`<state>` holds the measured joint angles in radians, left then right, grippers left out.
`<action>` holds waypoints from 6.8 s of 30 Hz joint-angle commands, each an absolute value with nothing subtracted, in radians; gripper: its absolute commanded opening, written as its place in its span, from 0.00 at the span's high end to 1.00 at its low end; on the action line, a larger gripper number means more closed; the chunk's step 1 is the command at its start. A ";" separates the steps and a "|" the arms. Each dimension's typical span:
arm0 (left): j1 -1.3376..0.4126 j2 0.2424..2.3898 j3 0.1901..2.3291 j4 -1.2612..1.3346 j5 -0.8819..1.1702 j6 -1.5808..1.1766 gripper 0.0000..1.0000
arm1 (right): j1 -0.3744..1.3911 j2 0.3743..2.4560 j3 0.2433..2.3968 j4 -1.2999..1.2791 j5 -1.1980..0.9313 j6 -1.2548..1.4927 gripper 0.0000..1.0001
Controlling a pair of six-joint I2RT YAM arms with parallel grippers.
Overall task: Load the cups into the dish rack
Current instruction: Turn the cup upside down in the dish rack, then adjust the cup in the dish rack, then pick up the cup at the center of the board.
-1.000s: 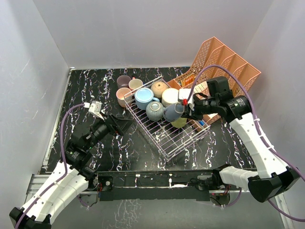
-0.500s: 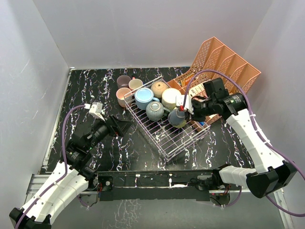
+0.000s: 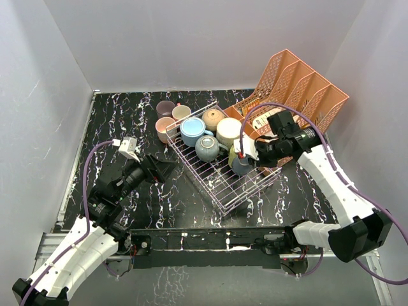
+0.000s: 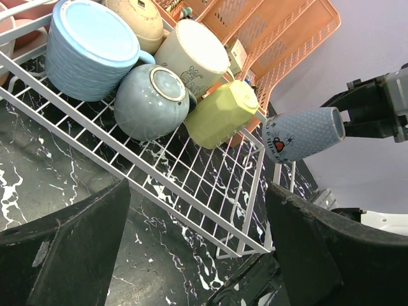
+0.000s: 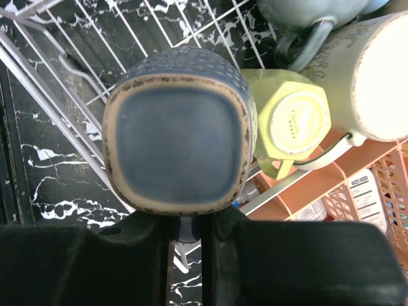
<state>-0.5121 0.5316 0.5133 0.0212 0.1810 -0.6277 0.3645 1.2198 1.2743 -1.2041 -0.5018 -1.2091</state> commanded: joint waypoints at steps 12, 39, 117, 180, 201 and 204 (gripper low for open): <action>-0.507 0.512 0.540 0.014 0.170 -0.614 0.15 | 0.310 1.263 1.208 -1.193 -0.434 -1.332 0.91; -0.508 0.513 0.531 0.017 0.170 -0.620 0.15 | 0.242 1.349 1.123 -1.095 -0.376 -1.390 0.88; -0.506 0.601 0.583 0.006 0.148 -0.658 0.16 | 0.338 1.187 1.048 -0.943 -0.672 -0.978 0.75; -0.508 0.713 0.733 -0.119 0.070 -0.481 0.15 | 0.222 1.151 1.094 -0.819 -0.953 -0.784 0.72; -0.487 1.124 1.049 -0.310 -0.084 -0.170 0.15 | 0.076 1.120 0.988 -0.768 -1.194 -0.846 0.71; -0.460 1.209 1.109 -0.324 -0.073 -0.145 0.15 | 0.016 1.122 0.962 -0.749 -1.250 -0.853 0.71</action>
<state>-0.4927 1.1347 1.0248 -0.2825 -0.0547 -0.2146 0.0780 1.1419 0.9882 -0.8093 -1.1416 -0.8291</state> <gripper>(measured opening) 0.849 0.289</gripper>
